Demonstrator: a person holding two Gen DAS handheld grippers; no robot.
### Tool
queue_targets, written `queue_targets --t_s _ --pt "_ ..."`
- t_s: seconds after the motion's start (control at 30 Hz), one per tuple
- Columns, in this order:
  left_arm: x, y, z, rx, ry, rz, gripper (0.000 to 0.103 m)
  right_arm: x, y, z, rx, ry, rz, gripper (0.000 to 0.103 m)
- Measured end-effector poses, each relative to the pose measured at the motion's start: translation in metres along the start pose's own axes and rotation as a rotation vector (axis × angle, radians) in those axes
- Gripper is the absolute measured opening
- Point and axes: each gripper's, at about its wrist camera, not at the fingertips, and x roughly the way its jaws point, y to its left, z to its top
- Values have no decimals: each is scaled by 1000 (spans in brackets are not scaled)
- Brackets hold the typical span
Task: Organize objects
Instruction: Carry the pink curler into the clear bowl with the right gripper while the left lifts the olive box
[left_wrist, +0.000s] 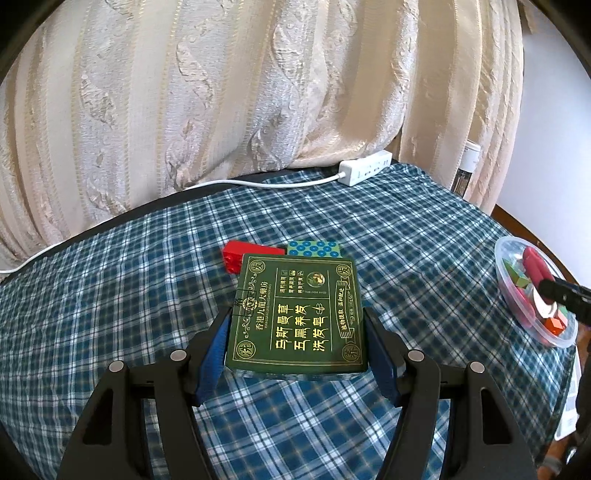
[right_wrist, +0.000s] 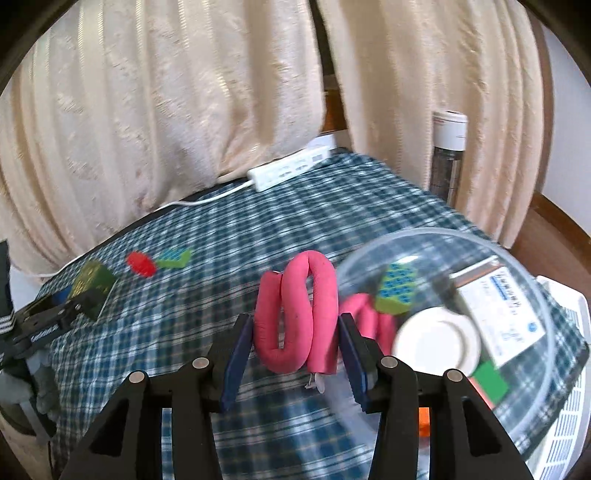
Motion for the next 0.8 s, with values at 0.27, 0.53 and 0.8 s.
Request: queue_targets --t_s 0.27,0.53,0.8 --pt "0 -19 4 16 3 -23 68 3 -40 12 41 -15 -70 50" --pt "2 -47 9 44 10 -45 68 12 -72 25 47 -16 -105 50" --pt "1 -76 14 60 11 -61 68 30 -93 33 63 13 -98 50"
